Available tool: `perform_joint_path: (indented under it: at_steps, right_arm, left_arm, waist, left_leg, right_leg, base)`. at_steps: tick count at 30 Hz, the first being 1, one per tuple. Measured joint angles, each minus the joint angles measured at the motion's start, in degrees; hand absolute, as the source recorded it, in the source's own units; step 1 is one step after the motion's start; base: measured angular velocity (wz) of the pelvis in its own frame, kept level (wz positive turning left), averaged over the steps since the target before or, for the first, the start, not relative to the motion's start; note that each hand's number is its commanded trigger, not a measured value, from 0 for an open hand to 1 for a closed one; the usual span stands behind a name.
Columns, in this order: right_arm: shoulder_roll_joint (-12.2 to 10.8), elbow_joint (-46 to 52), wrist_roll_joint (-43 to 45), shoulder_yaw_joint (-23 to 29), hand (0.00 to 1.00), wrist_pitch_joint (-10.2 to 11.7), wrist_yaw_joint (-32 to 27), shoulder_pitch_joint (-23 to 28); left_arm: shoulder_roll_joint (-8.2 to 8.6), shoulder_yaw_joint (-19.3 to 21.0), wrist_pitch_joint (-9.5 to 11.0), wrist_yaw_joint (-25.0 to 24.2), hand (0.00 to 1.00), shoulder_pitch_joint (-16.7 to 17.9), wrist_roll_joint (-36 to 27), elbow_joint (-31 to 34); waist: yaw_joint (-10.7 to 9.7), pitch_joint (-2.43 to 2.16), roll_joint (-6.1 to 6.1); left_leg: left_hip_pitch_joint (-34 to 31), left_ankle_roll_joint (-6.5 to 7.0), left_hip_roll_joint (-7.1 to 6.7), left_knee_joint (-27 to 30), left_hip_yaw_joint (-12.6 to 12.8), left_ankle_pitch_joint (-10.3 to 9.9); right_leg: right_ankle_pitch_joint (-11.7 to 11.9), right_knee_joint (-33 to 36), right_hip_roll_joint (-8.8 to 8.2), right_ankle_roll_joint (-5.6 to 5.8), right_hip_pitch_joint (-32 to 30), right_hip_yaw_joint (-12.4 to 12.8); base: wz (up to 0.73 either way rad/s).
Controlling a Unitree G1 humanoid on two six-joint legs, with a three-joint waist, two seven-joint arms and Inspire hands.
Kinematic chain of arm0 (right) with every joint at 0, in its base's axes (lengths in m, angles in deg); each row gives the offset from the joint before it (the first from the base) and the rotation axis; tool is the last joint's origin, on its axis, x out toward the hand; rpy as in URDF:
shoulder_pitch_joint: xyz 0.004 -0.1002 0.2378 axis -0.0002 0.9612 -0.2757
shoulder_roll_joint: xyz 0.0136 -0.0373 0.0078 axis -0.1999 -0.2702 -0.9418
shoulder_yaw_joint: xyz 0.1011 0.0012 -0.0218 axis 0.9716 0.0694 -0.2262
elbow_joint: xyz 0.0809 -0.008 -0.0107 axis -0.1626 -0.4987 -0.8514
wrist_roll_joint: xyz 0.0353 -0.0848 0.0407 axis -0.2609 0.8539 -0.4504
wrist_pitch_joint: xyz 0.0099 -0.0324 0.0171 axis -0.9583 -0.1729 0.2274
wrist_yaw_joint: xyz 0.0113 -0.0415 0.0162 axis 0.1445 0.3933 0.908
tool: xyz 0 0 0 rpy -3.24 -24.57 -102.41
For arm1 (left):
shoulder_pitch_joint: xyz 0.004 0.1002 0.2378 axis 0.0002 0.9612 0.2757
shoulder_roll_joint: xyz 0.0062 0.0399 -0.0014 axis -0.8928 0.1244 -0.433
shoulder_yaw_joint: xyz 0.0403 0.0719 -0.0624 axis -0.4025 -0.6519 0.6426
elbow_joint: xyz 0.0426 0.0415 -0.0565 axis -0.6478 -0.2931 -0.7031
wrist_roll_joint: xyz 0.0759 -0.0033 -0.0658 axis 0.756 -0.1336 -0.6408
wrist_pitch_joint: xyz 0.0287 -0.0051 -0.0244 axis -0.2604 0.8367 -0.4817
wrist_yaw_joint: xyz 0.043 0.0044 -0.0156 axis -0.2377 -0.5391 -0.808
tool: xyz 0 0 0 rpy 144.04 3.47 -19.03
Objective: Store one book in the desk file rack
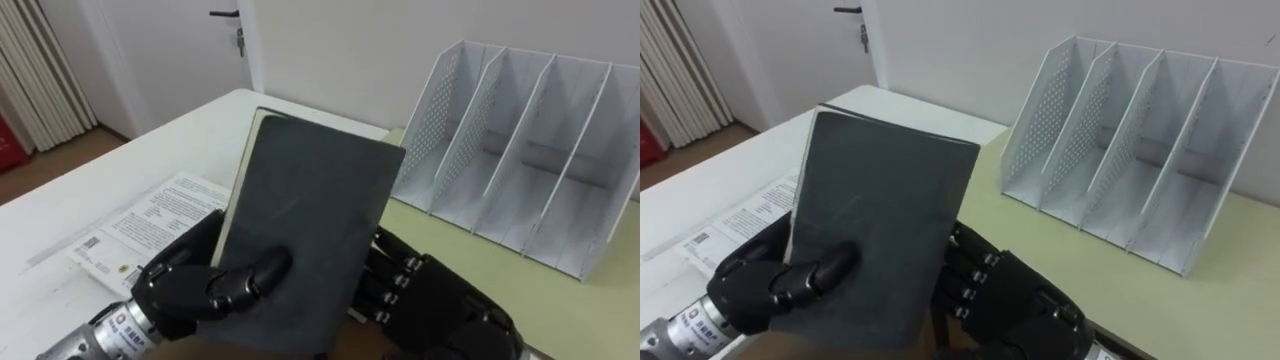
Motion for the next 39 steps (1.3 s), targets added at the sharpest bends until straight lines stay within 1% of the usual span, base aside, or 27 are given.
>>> perform_joint_path:
  at_steps: [2, 4, 5, 8, 9, 10, 13, 15, 18, 23, 27, 30, 31, 32, 33, 39]
  right_arm:
    - [0.19, 0.0, 0.02, -0.11, 1.0, -0.01, -0.01, 0.75]
    - [0.3, 0.0, 0.0, -0.27, 1.0, -0.33, -0.05, 1.67]
    - [0.35, 0.0, 0.01, -0.38, 1.0, -0.49, -0.18, 1.8]
    - [0.84, 0.0, 0.01, -1.59, 1.0, -0.98, -1.27, 1.81]
    - [1.07, 0.0, 0.01, -2.24, 1.0, -1.08, -1.53, 1.8]
    - [1.2, 0.0, 0.01, -2.88, 1.0, -1.12, -1.67, 1.81]
    - [1.3, 0.03, -0.09, -3.44, 1.0, -1.1, -1.69, 1.82]
    - [1.54, 0.26, -0.11, -3.48, 1.0, -1.1, -1.62, 1.81]
    - [2.33, 0.64, -0.1, -3.64, 1.0, -1.12, -1.65, 1.85]
    - [2.66, 1.0, -0.14, -3.7, 1.0, -1.11, -1.63, 1.86]
    - [3.28, 1.0, -0.32, -4.12, 1.0, -1.12, -1.64, 1.88]
    - [4.22, 1.0, -1.22, -4.9, 1.0, -1.14, -1.64, 1.99]
    - [4.61, 1.0, -1.59, -5.21, 1.0, -1.14, -1.64, 1.99]
    - [4.63, 1.0, -1.69, -5.28, 1.0, -1.14, -1.64, 1.99]
    - [4.63, 0.99, -1.75, -5.38, 1.0, -1.15, -1.64, 2.0]
    - [4.71, 1.09, -1.7, -5.49, 1.0, -1.13, -1.62, 1.86]
  left_arm:
    - [-0.46, -0.09, -0.12, -0.9, 1.0, 0.0, 0.49, -0.07]
    - [-1.75, -0.78, -0.36, -2.18, 1.0, 0.0, 0.56, -0.07]
    - [-2.06, -1.23, -0.39, -2.45, 1.0, 0.0, 0.56, -0.07]
    - [-3.04, -4.33, -0.6, -4.7, 1.0, -0.01, 0.56, -0.02]
    - [-3.38, -5.36, -1.14, -5.6, 1.0, -0.01, 0.57, 0.01]
    - [-3.51, -6.31, -1.68, -6.2, 1.0, -0.01, 0.56, 0.03]
    - [-3.63, -6.53, -2.82, -7.05, 1.0, -0.01, 0.57, 0.03]
    - [-3.89, -6.58, -3.07, -7.27, 1.0, -0.06, 0.56, 0.03]
    - [-4.33, -6.76, -3.74, -7.69, 1.0, -0.14, 0.56, 0.03]
    - [-4.49, -6.77, -3.82, -8.0, 1.0, -0.2, 0.56, 0.0]
    - [-5.06, -7.08, -3.85, -8.03, 1.0, -0.2, 0.56, -0.02]
    - [-5.63, -7.48, -3.89, -8.38, 1.0, -0.2, 0.55, -0.02]
    - [-5.66, -7.56, -3.91, -8.46, 0.84, -0.2, 0.55, -0.01]
    - [-5.67, -7.57, -3.92, -8.46, 0.47, -0.2, 0.56, -0.02]
    - [-5.67, -7.58, -3.95, -8.46, 0.0, -0.24, 0.56, -0.02]
    - [-5.8, -7.55, -3.94, -7.6, 0.0, -0.57, 0.79, -0.17]
  waist:
    - [-0.01, 0.03, -0.03]
    - [0.0, 0.13, 0.02]
    - [0.0, 0.15, 0.03]
    - [-0.03, 0.22, 0.1]
    - [-0.05, 0.22, 0.1]
    - [-0.07, 0.25, 0.16]
    - [-0.17, 0.26, 0.34]
    - [-0.13, 0.11, 0.49]
    - [-0.12, 0.08, 0.61]
    - [-0.06, 0.05, 0.64]
    - [-0.07, 0.07, 0.61]
    - [-0.06, 0.09, 0.57]
    - [-0.05, 0.08, 0.57]
    - [-0.04, 0.09, 0.56]
    - [-0.02, 0.09, 0.56]
    - [0.16, 0.17, 0.43]
  left_leg:
    - [0.13, 0.0, 0.01, -0.04, -0.03, 0.0]
    - [0.45, 0.0, 0.07, -0.04, -0.01, 0.0]
    - [0.55, 0.0, 0.06, -0.04, -0.01, 0.0]
    - [0.49, 0.0, 0.03, -0.03, 0.13, 0.0]
    - [0.42, 0.0, 0.03, -0.03, 0.17, 0.0]
    - [0.42, -0.01, 0.03, -0.02, 0.17, -0.01]
    - [0.06, -0.03, 0.03, 0.04, 0.16, -0.02]
    - [-0.35, -0.06, 0.03, 0.16, 0.15, -0.04]
    - [-0.53, -0.06, 0.03, 0.45, 0.16, -0.04]
    - [-1.07, -0.06, 0.02, 0.92, 0.15, -0.04]
    - [-1.22, -0.07, 0.01, 1.33, 0.04, -0.05]
    - [-1.22, -0.09, 0.03, 1.33, 0.01, -0.06]
    - [-1.3, -0.09, 0.03, 1.33, -0.02, -0.06]
    - [-1.36, -0.09, 0.03, 1.33, -0.03, -0.07]
    - [-1.41, -0.09, 0.03, 1.33, -0.07, -0.07]
    - [-0.82, -0.1, 0.02, 1.37, -0.03, -0.06]
  right_leg:
    - [0.0, -0.06, 0.0, 0.0, 0.14, 0.01]
    - [-0.01, -0.26, 0.01, -0.01, 0.55, 0.11]
    - [-0.02, -0.28, -0.01, 0.0, 0.65, 0.14]
    - [-0.04, -0.27, -0.05, 0.03, 0.62, 0.22]
    - [-0.04, -0.25, -0.04, 0.04, 0.57, 0.21]
    - [-0.05, -0.21, -0.04, 0.04, 0.56, 0.2]
    - [-0.07, -0.05, 0.0, 0.05, 0.4, 0.15]
    - [-0.07, 0.22, 0.0, 0.03, -0.39, 0.17]
    - [-0.13, 0.94, -0.06, -0.03, -0.68, 0.18]
    - [-0.16, 1.12, -0.07, -0.07, -1.28, 0.23]
    - [-0.16, 1.19, -0.07, -0.09, -1.36, 0.23]
    - [-0.18, 1.38, -0.06, -0.11, -1.81, 0.25]
    - [-0.24, 1.73, -0.09, -0.15, -2.04, 0.29]
    - [-0.29, 1.96, -0.12, -0.17, -2.1, 0.29]
    - [-0.29, 1.97, -0.11, -0.17, -1.94, 0.3]
    - [-0.3, 1.94, -0.03, -0.21, -1.59, 0.28]
  base:
    - [0.0]
    - [0.0]
    - [0.0]
    - [0.0]
    - [0.0]
    - [0.0]
    - [0.0]
    - [0.0]
    - [0.0]
    - [0.0]
    - [0.0]
    - [0.0]
    - [-0.03]
    - [-0.03]
    - [0.0]
    - [0.0]
